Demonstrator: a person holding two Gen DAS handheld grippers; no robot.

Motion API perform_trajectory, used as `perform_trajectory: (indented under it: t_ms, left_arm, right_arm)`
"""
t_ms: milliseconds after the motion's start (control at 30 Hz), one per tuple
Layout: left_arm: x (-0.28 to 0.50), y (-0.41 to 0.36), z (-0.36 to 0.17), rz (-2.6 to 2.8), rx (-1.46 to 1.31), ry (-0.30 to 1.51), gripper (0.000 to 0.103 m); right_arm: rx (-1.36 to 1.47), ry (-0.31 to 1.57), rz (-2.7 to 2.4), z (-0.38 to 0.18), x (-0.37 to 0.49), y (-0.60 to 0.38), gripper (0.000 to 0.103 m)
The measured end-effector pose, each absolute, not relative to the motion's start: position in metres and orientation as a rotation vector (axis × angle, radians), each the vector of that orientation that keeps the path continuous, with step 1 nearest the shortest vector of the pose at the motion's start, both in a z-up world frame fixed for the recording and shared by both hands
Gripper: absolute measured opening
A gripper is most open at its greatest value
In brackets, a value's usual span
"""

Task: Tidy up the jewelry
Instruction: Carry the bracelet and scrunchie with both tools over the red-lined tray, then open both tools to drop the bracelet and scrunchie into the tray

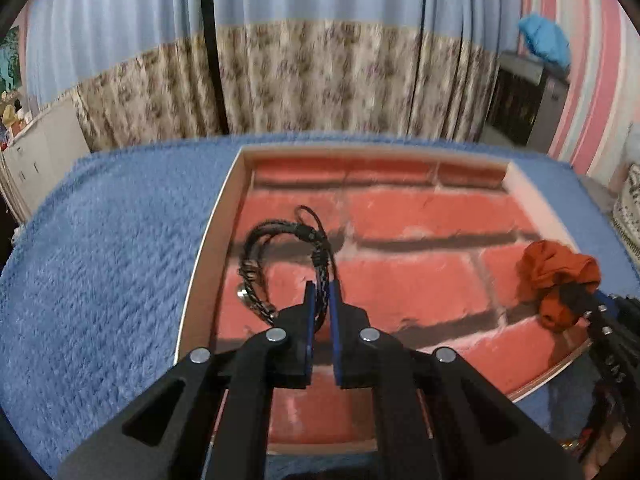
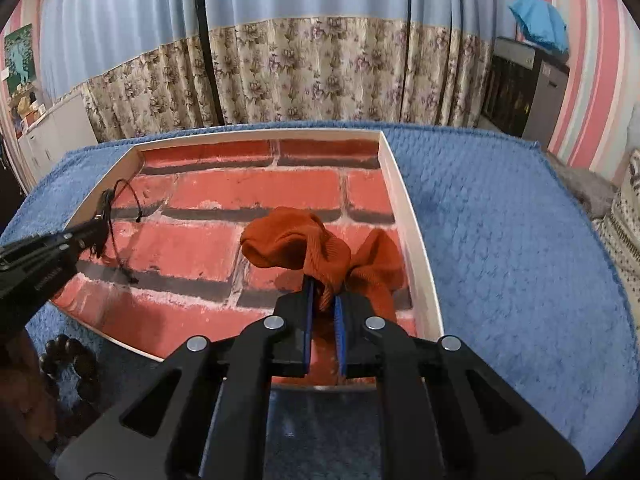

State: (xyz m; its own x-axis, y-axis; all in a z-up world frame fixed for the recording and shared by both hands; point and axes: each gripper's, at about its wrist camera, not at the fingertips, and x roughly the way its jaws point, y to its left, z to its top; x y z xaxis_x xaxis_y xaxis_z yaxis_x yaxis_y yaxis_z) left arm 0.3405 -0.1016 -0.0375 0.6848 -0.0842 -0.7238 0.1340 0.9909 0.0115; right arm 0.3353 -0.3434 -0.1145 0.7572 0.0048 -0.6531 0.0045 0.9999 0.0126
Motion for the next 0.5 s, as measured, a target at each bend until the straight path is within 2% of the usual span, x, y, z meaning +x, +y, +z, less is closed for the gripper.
perform_trajectory:
  t_ms: [200,367,433,467,500]
  left_arm:
    - [0.351,-0.091,-0.050,-0.105,0.025,0.874,0.008]
    - [0.353,-0.096,-0.054,-0.110,0.044,0.881,0.008]
    - [0.352,-0.096,-0.056,-0.124,0.037,0.882,0.009]
    - [0.351,-0.096,-0.056,-0.139,0.033,0.886,0.019]
    - [0.349,-0.096,-0.054,-0.162,0.021,0.886,0.028]
  right_arm:
    - [0.007,0.751,-0.016,-0.127,0.339,-0.343,0.017]
    - [0.010,0.755,-0.012,-0.129,0.339,-0.345,0.017]
    - [0.010,0.750,-0.006,-0.127,0.340,-0.345,0.024]
    - [0.012,0.747,-0.001,-0.125,0.339,-0.345,0.029]
    - [0.022,0.738,0.008,-0.122,0.337,-0.346,0.043]
